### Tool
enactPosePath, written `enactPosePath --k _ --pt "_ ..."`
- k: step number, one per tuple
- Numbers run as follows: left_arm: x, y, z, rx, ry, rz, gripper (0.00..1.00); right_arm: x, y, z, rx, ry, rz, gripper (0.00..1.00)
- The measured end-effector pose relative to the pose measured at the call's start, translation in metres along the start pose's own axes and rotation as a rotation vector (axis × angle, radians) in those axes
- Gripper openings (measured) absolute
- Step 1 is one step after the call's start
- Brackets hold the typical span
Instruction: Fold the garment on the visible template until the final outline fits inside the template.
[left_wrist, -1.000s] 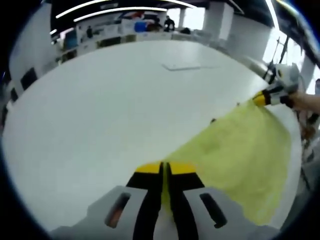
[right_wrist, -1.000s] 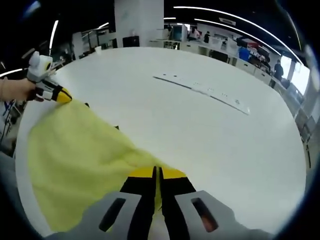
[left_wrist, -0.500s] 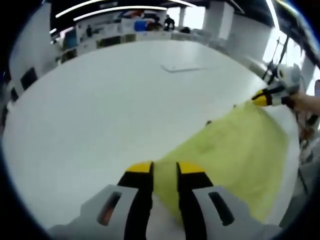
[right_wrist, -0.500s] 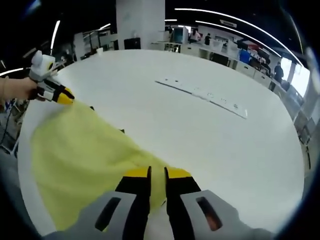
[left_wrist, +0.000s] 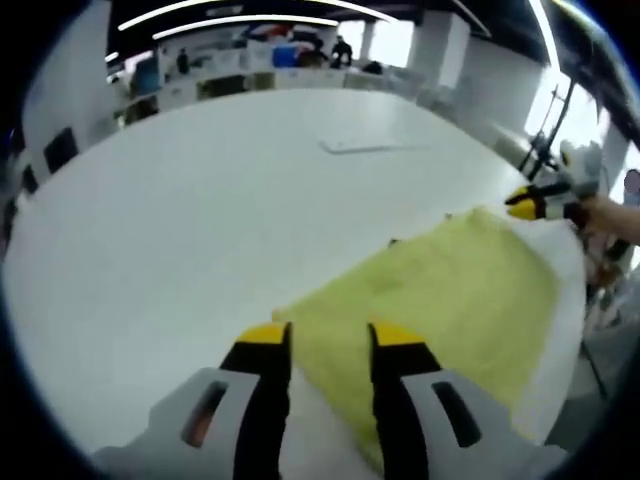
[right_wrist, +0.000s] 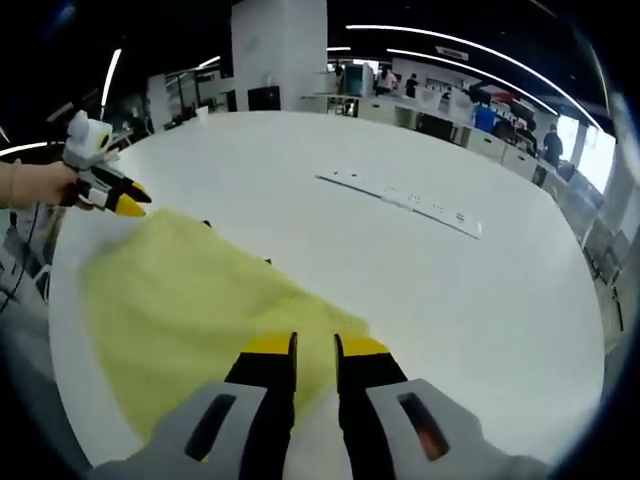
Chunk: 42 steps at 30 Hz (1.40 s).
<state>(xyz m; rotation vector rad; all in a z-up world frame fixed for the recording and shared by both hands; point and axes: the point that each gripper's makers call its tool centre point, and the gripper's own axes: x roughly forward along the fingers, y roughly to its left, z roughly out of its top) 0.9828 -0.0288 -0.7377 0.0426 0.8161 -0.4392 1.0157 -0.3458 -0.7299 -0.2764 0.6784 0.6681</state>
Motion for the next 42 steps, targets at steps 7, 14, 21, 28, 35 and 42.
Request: enactPosePath --k 7,14,21,28,35,42 --pt "-0.024 -0.009 -0.003 -0.014 -0.018 -0.008 0.36 -0.021 0.015 0.003 -0.001 -0.021 0.025 0.23" --pt "-0.047 -0.020 -0.009 -0.019 -0.037 -0.020 0.43 -0.046 0.031 0.006 0.006 -0.050 0.037 0.30" --pt "-0.076 -0.035 -0.016 -0.029 -0.058 -0.034 0.50 -0.073 0.048 0.001 0.021 -0.061 0.052 0.38" --pt "-0.108 -0.044 -0.029 -0.052 -0.076 -0.050 0.56 -0.098 0.056 -0.013 0.041 -0.056 0.047 0.41" --pt "-0.133 -0.051 -0.046 -0.061 -0.076 -0.044 0.60 -0.121 0.067 -0.020 0.061 -0.067 0.065 0.48" --pt "-0.156 -0.061 -0.062 -0.063 -0.072 -0.042 0.64 -0.143 0.085 -0.023 0.069 -0.082 0.097 0.56"
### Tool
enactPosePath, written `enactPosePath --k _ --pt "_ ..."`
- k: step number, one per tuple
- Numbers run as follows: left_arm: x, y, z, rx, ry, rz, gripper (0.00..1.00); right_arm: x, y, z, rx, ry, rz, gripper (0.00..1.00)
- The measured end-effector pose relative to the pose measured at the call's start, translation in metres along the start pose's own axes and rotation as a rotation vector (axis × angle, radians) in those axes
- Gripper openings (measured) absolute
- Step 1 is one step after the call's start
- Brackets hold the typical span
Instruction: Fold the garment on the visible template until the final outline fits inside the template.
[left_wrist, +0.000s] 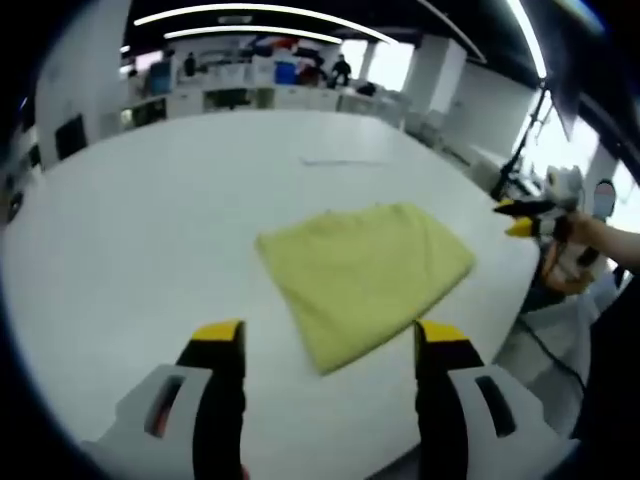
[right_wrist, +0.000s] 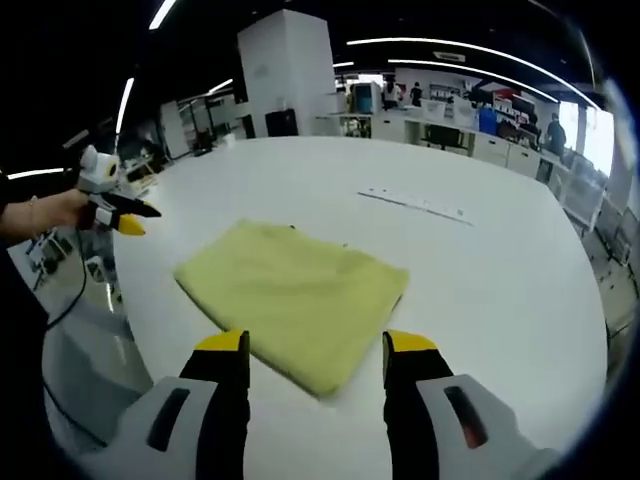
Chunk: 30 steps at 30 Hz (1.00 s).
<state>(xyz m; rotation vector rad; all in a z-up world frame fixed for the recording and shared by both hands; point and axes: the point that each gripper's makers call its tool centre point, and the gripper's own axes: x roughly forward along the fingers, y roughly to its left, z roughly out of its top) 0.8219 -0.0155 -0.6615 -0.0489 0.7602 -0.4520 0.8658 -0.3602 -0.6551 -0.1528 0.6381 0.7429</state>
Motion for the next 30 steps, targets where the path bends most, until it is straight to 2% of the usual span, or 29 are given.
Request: enactPosePath --k 3,11,16,30 --pt "-0.011 -0.001 -0.006 -0.038 -0.016 0.008 0.65 -0.009 0.006 -0.002 0.012 -0.011 0.002 0.59" --pt "-0.034 -0.007 -0.017 -0.064 -0.027 0.025 0.69 -0.029 0.017 -0.012 0.030 -0.015 0.015 0.66" --pt "-0.048 -0.018 -0.020 -0.049 -0.027 0.009 0.77 -0.046 0.021 -0.021 0.045 -0.008 0.014 0.70" --pt "-0.066 -0.048 -0.018 0.015 -0.030 -0.043 0.97 -0.075 0.035 -0.027 0.062 -0.021 0.016 0.78"
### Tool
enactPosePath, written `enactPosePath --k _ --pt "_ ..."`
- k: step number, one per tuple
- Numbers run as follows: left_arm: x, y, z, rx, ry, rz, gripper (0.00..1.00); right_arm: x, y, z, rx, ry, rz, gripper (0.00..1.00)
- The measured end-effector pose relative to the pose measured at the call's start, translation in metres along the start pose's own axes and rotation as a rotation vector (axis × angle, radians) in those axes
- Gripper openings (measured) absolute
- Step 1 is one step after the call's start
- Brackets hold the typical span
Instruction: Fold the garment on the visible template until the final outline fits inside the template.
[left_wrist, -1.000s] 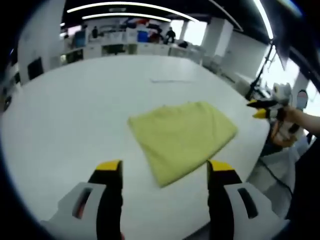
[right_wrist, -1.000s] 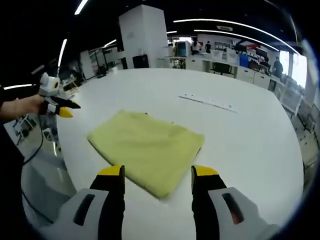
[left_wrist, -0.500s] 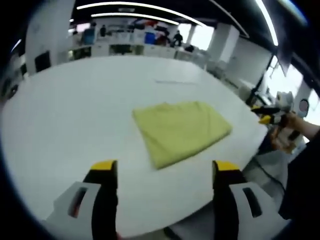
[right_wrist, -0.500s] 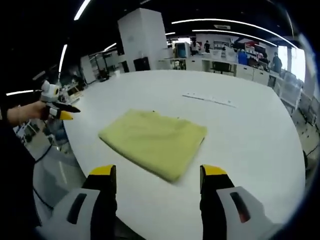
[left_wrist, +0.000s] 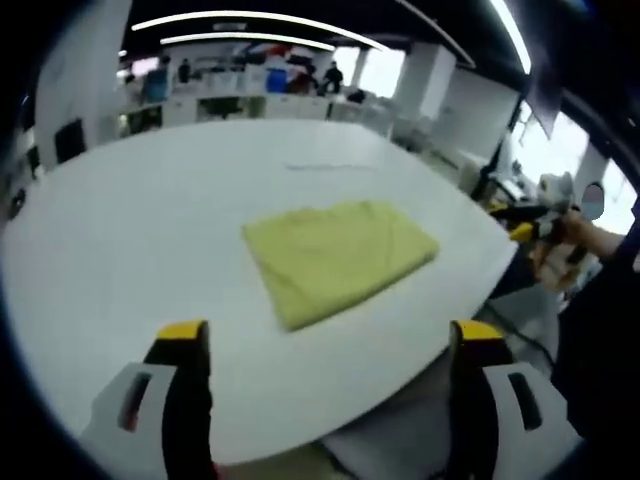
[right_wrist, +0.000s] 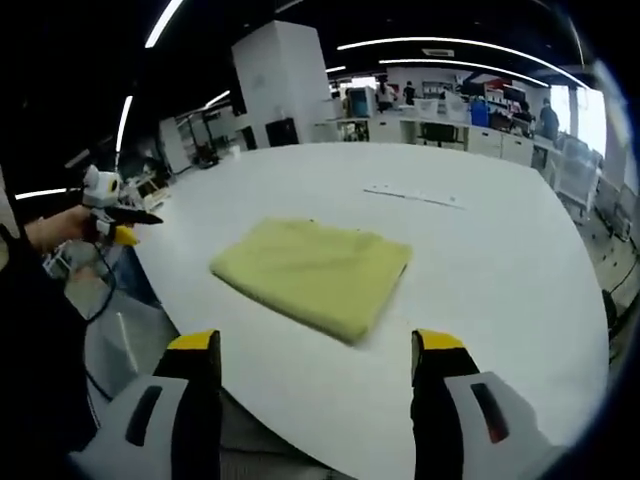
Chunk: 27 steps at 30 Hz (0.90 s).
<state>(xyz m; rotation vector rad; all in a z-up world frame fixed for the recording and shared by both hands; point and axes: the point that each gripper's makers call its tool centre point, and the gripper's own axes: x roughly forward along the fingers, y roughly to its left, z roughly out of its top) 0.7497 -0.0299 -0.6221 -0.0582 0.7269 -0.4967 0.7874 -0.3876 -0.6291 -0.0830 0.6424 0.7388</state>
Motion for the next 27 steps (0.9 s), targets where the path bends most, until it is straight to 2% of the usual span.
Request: enactPosePath --k 6,16,27 --pt "-0.0059 -0.0022 -0.0021 -0.012 -0.004 -0.001 0.99 -0.0051 0.0015 -0.0030 0.004 0.005 0.007 0.83" --pt "-0.0098 -0.0042 -0.0033 -0.006 0.004 -0.002 0.99 -0.0091 0.0036 -0.0064 0.005 0.012 0.018 0.97" --pt "-0.0031 -0.0072 -0.0051 0.003 0.022 -0.014 0.99 -0.0072 0.0018 -0.0058 0.008 0.010 0.024 0.99"
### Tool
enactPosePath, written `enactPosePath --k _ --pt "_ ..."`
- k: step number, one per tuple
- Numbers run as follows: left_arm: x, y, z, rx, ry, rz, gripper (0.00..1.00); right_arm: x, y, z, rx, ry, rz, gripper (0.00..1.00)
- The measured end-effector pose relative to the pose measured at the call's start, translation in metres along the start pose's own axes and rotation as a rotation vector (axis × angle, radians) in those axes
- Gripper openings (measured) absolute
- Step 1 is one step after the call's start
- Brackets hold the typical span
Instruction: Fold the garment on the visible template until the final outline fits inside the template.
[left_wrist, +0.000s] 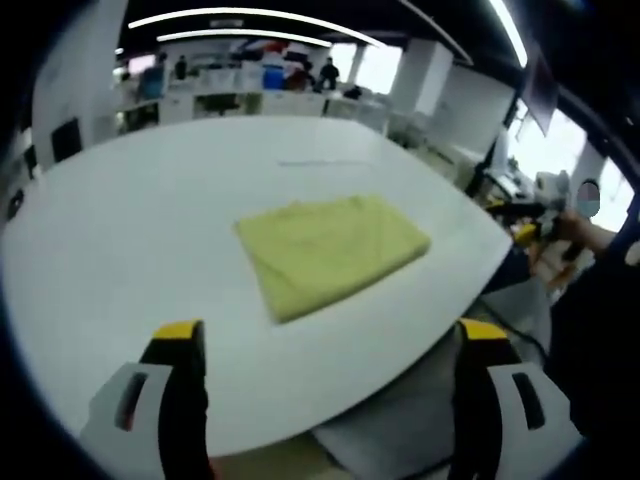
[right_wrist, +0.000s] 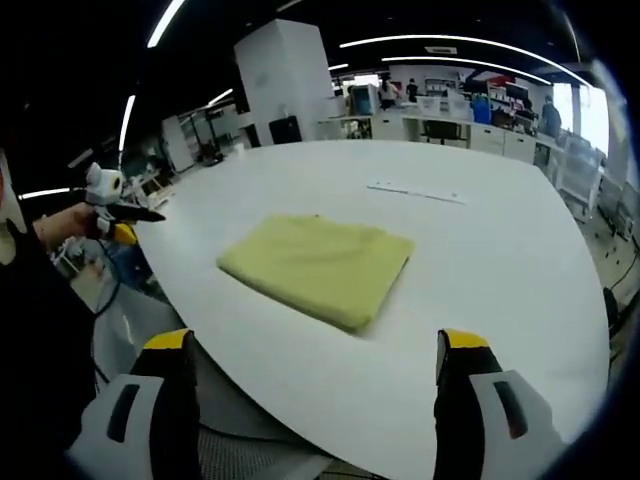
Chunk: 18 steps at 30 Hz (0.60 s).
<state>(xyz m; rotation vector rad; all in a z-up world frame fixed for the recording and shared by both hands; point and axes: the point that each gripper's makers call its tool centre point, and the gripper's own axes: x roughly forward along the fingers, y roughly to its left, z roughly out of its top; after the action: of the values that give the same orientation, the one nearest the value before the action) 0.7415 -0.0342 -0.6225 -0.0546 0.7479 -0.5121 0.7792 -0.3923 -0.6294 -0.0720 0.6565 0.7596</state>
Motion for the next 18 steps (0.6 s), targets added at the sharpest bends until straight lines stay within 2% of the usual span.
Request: enactPosePath --k 6,10,15,18 --pt "0.008 0.001 -0.004 -0.006 0.011 -0.013 0.99 0.005 -0.002 -0.006 0.003 0.013 0.009 0.99" --pt "0.017 0.004 -0.010 -0.015 0.026 -0.026 0.99 0.011 -0.008 -0.011 0.001 0.020 0.004 0.82" --pt "0.029 0.008 -0.016 -0.021 0.044 -0.045 0.92 0.024 -0.018 -0.022 -0.013 0.049 -0.007 0.66" --pt "0.035 0.011 -0.019 -0.024 0.047 -0.048 0.88 0.029 -0.021 -0.024 -0.004 0.047 -0.007 0.61"
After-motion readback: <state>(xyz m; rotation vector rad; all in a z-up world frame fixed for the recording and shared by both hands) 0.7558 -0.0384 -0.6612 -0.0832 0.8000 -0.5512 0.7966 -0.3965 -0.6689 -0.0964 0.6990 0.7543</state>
